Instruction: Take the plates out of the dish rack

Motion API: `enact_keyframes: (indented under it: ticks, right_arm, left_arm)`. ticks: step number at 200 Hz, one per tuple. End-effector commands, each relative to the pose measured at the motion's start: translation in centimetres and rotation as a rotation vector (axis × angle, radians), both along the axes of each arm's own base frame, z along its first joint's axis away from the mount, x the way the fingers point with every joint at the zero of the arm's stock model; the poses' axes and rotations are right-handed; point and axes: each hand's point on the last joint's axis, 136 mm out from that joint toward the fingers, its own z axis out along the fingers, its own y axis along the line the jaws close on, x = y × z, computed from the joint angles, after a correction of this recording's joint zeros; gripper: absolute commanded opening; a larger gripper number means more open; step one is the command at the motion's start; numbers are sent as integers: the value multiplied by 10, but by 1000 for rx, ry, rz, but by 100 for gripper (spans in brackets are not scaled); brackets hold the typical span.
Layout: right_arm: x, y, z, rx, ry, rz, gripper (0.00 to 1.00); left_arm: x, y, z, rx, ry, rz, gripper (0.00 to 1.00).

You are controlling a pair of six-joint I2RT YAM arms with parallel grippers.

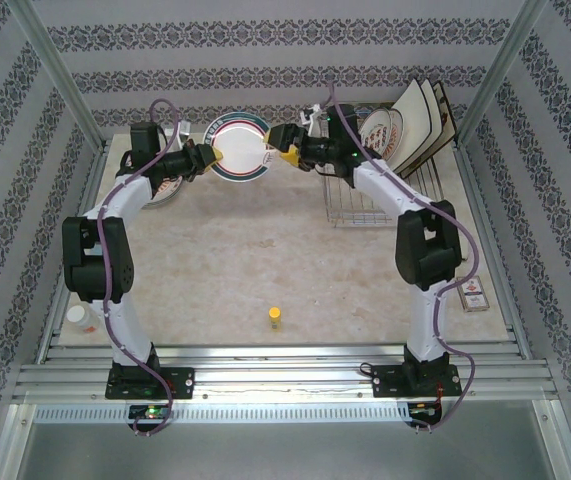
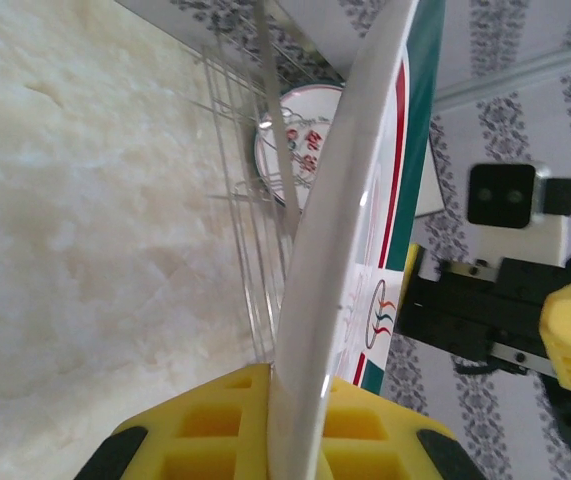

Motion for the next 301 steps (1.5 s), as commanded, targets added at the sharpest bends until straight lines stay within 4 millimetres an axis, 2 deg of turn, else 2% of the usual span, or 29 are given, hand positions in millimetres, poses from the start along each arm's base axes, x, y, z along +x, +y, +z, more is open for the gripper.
enact_keyframes:
  ticks: [1,37,59,88,113,162,213,301]
  right_arm:
    - [-4,-54,31,-243,-94,-100,98]
    - [-11,-140,20,-682,-57,-220,98]
    - [-21,-189,15,-903,-15,-280,98]
    - [-34,-231,9,-1074,46,-315,98]
    - [-42,-255,3,-1154,84,-332,98]
    - [-49,-262,-2,-1149,86,-325,98]
    - [-51,-262,-15,-1155,109,-303,98]
    - [-52,-258,-28,-1153,128,-271,98]
  left_arm:
    - [8,28,26,39,-90,141,0]
    - [8,59,32,61,-114,302,0]
    - [3,87,28,79,-105,409,0]
    - [-7,123,16,66,-78,539,0]
    - [-14,148,3,76,-53,616,0]
    - [-20,181,-33,70,3,712,0]
    - [-13,197,-67,23,53,739,0]
    - [1,224,-96,24,94,765,0]
